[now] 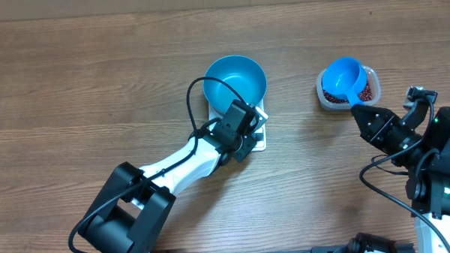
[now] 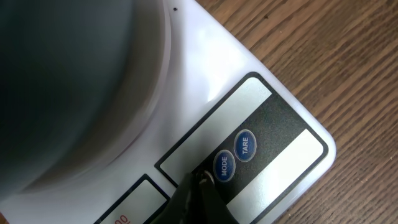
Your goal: Scoop item into bowl and weigh 150g on scale
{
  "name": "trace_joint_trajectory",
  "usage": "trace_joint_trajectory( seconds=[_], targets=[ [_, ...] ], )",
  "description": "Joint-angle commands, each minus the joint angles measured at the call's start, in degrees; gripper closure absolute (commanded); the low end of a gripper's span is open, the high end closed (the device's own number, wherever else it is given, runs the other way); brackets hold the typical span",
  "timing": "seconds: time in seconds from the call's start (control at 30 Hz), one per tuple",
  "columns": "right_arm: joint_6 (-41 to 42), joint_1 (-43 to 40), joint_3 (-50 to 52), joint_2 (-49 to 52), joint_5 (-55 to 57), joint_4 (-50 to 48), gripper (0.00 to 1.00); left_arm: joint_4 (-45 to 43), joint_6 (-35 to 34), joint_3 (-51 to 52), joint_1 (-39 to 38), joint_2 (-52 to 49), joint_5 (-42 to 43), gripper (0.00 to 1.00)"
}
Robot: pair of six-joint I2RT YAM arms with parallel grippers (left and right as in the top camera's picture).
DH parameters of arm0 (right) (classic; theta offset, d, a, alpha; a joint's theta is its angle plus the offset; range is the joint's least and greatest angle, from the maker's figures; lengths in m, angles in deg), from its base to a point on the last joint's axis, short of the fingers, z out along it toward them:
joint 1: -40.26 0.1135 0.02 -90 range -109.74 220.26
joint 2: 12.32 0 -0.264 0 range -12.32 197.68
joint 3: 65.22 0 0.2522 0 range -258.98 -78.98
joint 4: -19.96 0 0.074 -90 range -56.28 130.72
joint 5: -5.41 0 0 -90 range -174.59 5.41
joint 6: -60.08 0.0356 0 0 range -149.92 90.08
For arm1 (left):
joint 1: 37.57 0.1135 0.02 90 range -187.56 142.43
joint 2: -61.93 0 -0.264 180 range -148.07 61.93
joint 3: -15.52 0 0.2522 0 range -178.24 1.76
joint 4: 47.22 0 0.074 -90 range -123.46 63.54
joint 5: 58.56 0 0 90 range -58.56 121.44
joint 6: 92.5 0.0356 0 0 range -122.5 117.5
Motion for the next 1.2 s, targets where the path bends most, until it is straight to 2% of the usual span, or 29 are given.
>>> trace_joint_trajectory(
  seconds=[0.0, 1.07, 1.17],
  targets=[
    [-0.68, -0.22, -2.12, -0.68, -0.42, 0.0, 0.96, -0.28, 1.25, 0.39, -0.11, -0.83, -0.52, 0.96],
    [-0.68, -0.22, -2.12, -0.68, -0.39, 0.17, 0.96, 1.05, 0.79, 0.26, 0.0, -4.83, 0.31, 0.96],
    [-0.68, -0.22, -2.12, -0.68, -0.42, 0.2, 0.96, 1.2, -1.16, -0.7, -0.04, -3.21, 0.35, 0.96]
  ],
)
